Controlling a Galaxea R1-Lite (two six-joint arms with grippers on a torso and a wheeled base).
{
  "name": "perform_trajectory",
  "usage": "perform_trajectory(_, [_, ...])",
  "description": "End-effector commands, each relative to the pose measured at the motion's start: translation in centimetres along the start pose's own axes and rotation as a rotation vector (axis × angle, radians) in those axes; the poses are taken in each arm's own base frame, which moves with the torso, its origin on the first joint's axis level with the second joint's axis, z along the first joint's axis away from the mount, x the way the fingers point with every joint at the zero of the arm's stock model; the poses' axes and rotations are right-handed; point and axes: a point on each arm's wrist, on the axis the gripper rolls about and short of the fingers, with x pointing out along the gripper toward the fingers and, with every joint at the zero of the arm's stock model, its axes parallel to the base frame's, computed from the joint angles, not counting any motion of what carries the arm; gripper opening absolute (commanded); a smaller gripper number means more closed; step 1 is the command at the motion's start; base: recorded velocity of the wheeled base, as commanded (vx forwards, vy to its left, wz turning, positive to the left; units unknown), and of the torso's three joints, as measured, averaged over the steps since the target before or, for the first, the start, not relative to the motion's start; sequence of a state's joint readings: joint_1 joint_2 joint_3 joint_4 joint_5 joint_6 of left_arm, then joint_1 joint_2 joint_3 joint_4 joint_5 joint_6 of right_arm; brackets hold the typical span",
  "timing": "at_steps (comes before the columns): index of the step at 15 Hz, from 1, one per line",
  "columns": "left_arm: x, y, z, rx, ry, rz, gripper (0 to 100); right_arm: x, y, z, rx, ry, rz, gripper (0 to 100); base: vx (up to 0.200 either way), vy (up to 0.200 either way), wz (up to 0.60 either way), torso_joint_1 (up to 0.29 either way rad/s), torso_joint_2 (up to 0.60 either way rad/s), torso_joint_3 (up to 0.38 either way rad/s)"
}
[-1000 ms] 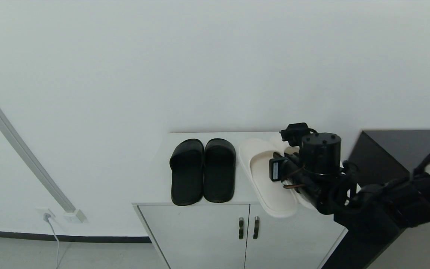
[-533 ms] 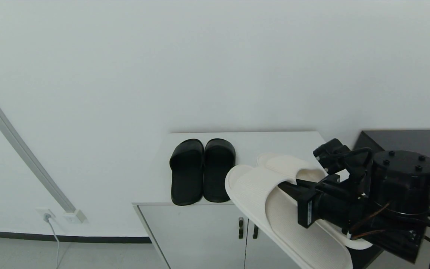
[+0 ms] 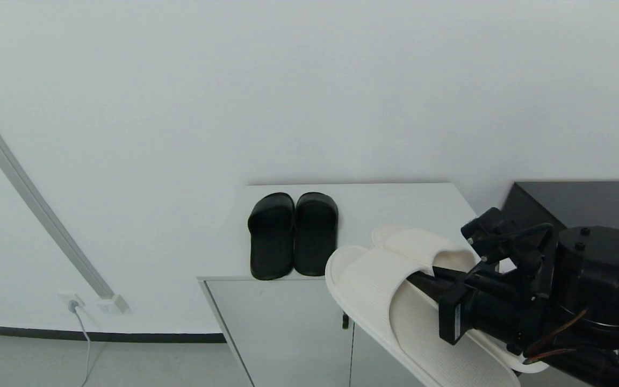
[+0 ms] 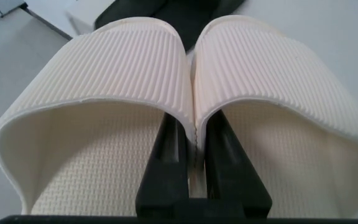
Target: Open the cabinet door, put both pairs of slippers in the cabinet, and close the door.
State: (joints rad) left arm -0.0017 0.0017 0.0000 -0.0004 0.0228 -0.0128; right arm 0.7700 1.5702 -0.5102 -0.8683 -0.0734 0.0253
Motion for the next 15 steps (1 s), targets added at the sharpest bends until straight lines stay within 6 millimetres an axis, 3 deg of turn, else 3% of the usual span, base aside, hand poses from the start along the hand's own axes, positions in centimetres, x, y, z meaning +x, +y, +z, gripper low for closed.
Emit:
perform_trajectory(1, [0.0,0.0,0.0,0.0,0.0,0.0,0,-0.1,-0.1,-0.4,-0.015,0.014,-0.005,0,-0.2,0.0,0.0,-0.017,-0.01,0.007])
perform_trajectory(3, [0.0,0.0,0.0,0.0,0.0,0.0,0,-0.1,-0.1,-0.5,-0.016,0.017,0.0,0,-0.2,0.0,0.0,0.0,0.0,0.005])
perform_trajectory(15, [0.0,0.0,0.0,-0.001,0.0,0.0,0,-0.3,0.1,-1.5,-0.02,0.059,0.022,0,0.0,0.0,0.0,-0.003,0.0,0.003])
